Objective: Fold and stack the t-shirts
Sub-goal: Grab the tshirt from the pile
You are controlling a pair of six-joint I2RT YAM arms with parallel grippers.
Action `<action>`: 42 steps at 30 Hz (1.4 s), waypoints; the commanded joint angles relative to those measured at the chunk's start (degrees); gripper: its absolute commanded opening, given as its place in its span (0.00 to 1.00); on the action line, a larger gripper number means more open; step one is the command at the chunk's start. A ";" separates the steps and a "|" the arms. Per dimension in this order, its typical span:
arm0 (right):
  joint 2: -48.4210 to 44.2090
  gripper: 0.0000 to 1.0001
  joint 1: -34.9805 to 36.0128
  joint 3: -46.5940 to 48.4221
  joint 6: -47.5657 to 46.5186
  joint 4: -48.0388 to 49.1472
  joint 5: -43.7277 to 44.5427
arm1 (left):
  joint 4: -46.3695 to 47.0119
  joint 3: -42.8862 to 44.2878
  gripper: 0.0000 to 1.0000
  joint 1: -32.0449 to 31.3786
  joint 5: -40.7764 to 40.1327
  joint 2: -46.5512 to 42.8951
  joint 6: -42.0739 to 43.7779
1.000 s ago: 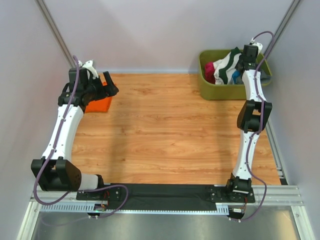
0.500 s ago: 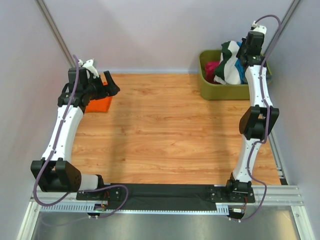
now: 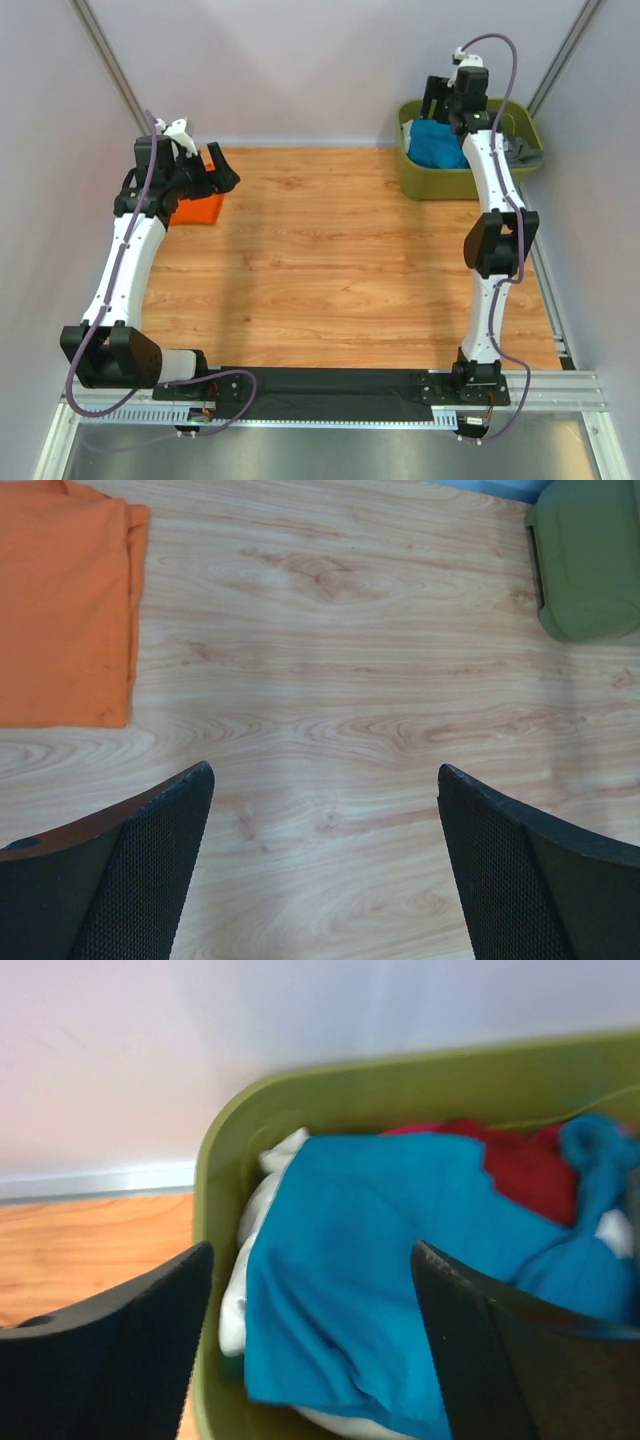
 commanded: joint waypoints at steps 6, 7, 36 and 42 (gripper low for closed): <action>0.64 0.88 -2.53 5.09 4.50 -2.35 0.07 | 0.17 3.84 1.00 0.03 0.97 2.71 2.18; 0.37 0.85 -2.99 4.65 5.29 -2.00 -0.63 | 0.08 4.55 0.99 0.03 1.41 3.85 2.00; 11.71 0.00 -7.56 7.72 12.16 0.12 -9.08 | -1.15 9.91 0.99 0.03 2.47 9.49 0.24; 2.67 0.00 -7.48 9.04 10.84 2.66 -5.13 | -0.71 10.61 0.99 0.03 1.95 8.79 0.86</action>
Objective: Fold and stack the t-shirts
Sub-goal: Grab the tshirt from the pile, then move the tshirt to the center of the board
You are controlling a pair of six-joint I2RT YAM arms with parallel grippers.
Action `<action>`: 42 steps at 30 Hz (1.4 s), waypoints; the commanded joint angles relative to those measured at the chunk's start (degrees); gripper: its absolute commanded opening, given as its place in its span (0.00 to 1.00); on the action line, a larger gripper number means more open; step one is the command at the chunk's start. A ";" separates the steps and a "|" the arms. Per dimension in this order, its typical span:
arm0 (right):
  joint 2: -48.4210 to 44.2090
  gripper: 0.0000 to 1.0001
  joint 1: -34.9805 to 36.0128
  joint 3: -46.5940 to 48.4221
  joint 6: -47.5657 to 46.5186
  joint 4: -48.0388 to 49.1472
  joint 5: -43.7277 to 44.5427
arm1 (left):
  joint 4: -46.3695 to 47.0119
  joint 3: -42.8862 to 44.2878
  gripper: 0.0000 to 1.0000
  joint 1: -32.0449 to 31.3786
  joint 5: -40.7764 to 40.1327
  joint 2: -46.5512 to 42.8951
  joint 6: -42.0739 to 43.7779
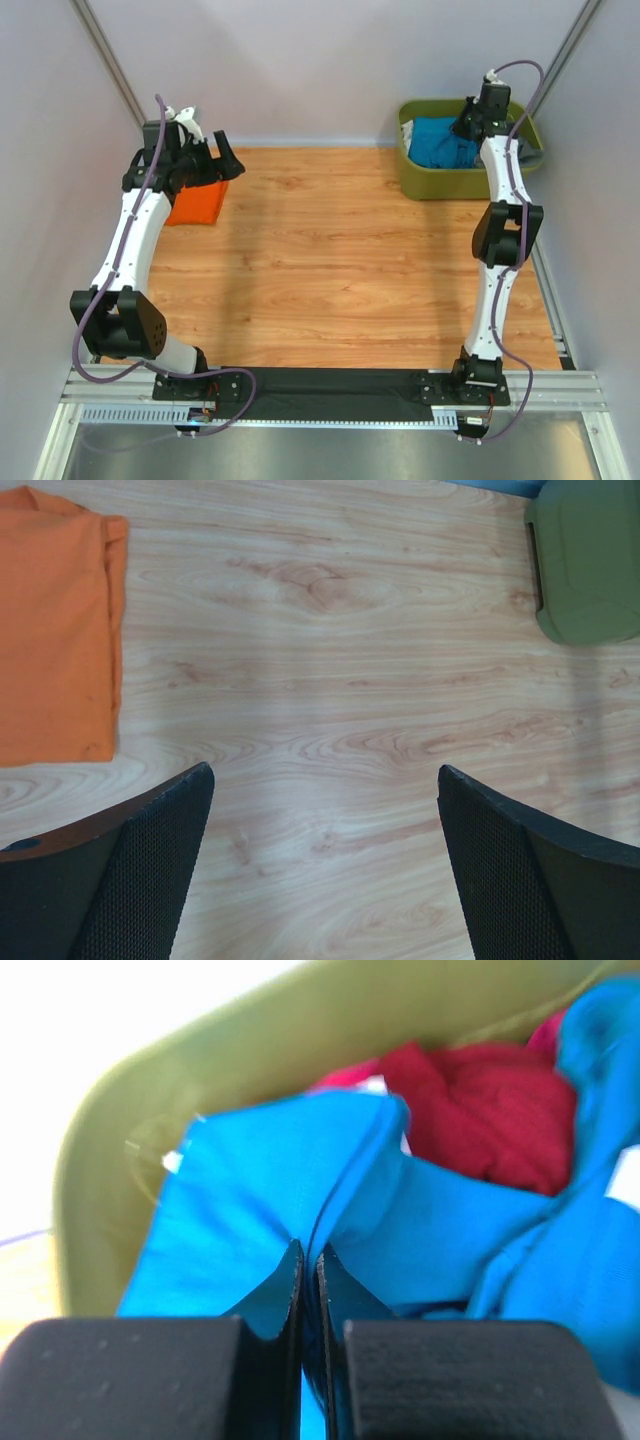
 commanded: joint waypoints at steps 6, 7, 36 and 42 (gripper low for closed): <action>-23.20 0.00 3.00 2.55 -5.61 12.26 5.01 | 4.54 2.60 0.99 0.03 -0.97 -3.22 1.50; -24.88 0.00 3.79 0.97 -6.84 15.15 5.27 | 5.34 2.42 0.99 0.03 -0.62 -3.58 1.50; -52.25 0.00 54.33 -52.82 -2.48 11.74 9.42 | -13.62 1.46 0.99 -0.41 -7.63 -22.56 5.98; -38.72 0.11 65.66 -42.87 -6.46 5.65 -3.58 | -18.29 -6.27 0.99 -0.41 -13.79 -27.92 2.47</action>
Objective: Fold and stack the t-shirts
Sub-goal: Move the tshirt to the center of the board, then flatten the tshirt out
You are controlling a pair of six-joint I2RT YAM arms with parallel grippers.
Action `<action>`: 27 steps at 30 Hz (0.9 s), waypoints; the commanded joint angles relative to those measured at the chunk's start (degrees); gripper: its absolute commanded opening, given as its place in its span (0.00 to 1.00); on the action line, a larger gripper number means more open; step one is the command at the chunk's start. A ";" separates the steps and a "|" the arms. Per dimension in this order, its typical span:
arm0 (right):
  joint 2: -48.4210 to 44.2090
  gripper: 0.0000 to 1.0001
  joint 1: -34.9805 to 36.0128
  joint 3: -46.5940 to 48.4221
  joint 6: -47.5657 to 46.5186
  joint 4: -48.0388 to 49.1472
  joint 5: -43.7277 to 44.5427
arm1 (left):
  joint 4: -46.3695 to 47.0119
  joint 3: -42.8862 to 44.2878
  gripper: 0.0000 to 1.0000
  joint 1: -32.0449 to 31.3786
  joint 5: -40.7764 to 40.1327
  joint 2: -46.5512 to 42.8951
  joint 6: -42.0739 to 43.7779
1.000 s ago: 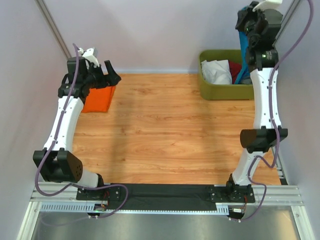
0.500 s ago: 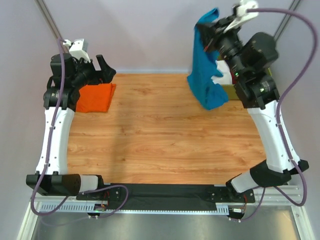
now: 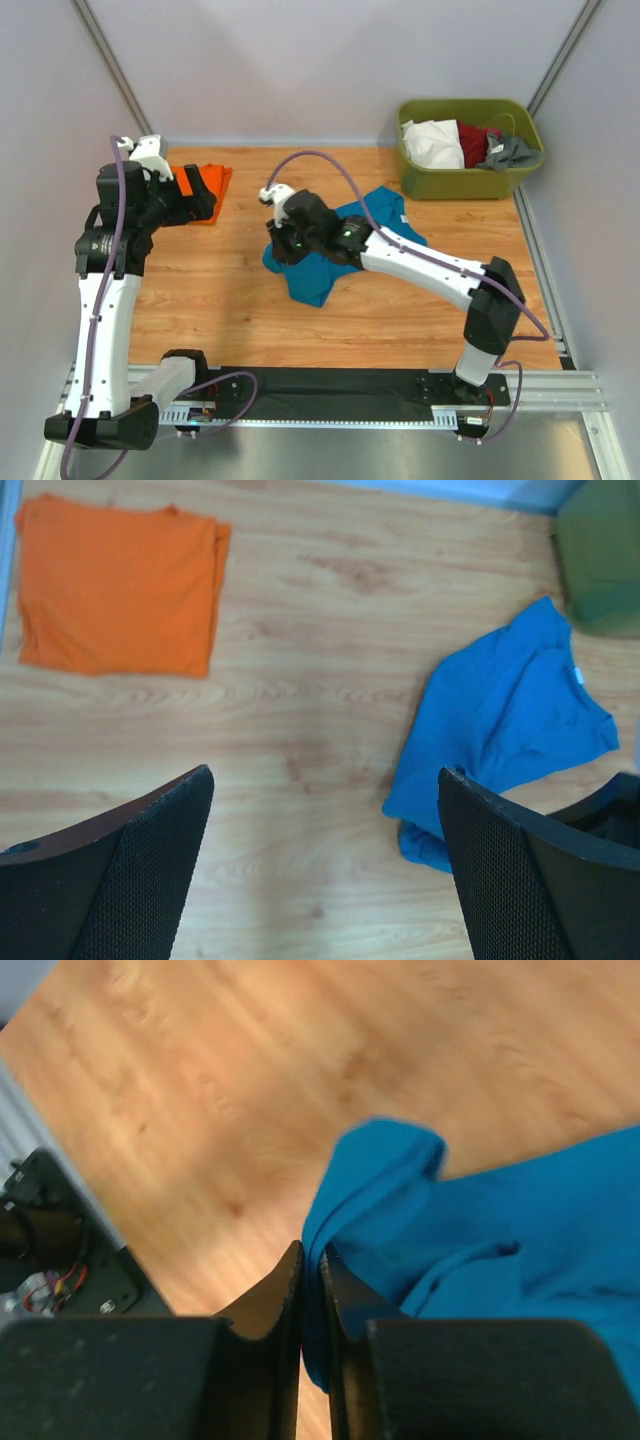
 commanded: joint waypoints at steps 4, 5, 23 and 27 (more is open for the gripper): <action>9.37 0.44 7.27 18.99 -4.03 -9.74 -7.38 | -5.88 -6.84 0.99 -0.12 -6.96 -3.58 -3.51; 9.29 0.58 6.66 19.26 -3.33 -10.61 -7.30 | -6.58 -7.11 0.99 -0.12 -7.40 -3.59 -3.77; -2.33 0.75 -23.84 -5.41 12.92 -16.71 12.66 | 0.34 -31.62 0.95 -5.40 -4.76 -3.23 -25.54; 2.33 0.75 -26.04 -6.14 15.93 -14.50 12.74 | 2.46 -38.65 0.92 -5.40 -9.59 -3.76 -30.13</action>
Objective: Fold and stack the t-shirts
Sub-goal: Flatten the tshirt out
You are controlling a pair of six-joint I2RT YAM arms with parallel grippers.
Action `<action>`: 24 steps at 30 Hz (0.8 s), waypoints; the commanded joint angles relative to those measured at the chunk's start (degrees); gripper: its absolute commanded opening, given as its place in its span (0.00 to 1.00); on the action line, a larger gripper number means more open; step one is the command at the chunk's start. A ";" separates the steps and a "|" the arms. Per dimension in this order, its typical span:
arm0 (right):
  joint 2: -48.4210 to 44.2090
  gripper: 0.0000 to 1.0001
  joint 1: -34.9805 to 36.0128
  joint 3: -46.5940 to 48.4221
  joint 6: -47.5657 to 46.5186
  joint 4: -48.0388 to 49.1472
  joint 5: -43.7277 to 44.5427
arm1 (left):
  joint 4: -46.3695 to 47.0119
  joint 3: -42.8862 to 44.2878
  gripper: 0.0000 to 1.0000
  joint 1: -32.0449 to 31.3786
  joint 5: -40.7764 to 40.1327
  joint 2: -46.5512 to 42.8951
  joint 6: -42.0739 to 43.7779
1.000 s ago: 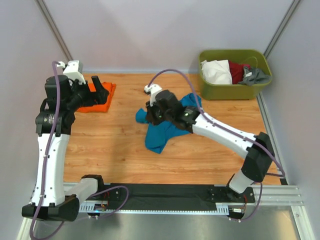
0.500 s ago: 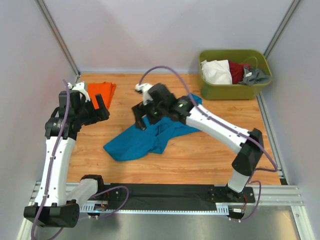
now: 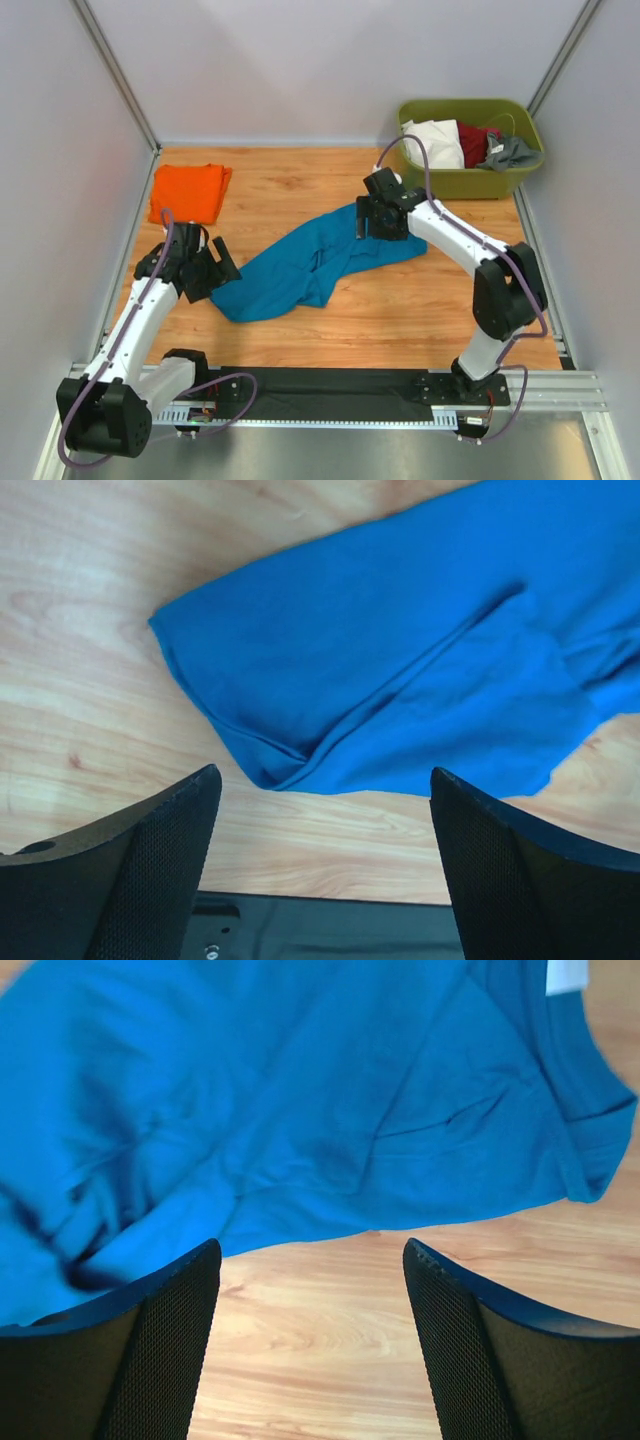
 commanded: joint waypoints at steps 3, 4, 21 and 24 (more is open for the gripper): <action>4.38 0.75 -1.78 0.18 4.98 5.87 1.97 | 3.36 -4.86 0.89 -0.11 -7.08 -0.40 -10.04; 5.95 0.75 -1.96 0.62 4.98 6.04 1.71 | 3.88 -5.47 0.85 -0.11 -6.56 -0.13 -10.14; 11.16 0.72 -2.75 2.73 5.51 6.04 -0.40 | 17.42 -16.56 0.75 -0.02 0.21 4.34 -19.45; 10.63 0.71 -2.75 2.82 4.72 6.84 -3.12 | 18.30 -16.73 0.70 -0.02 0.13 5.93 -19.54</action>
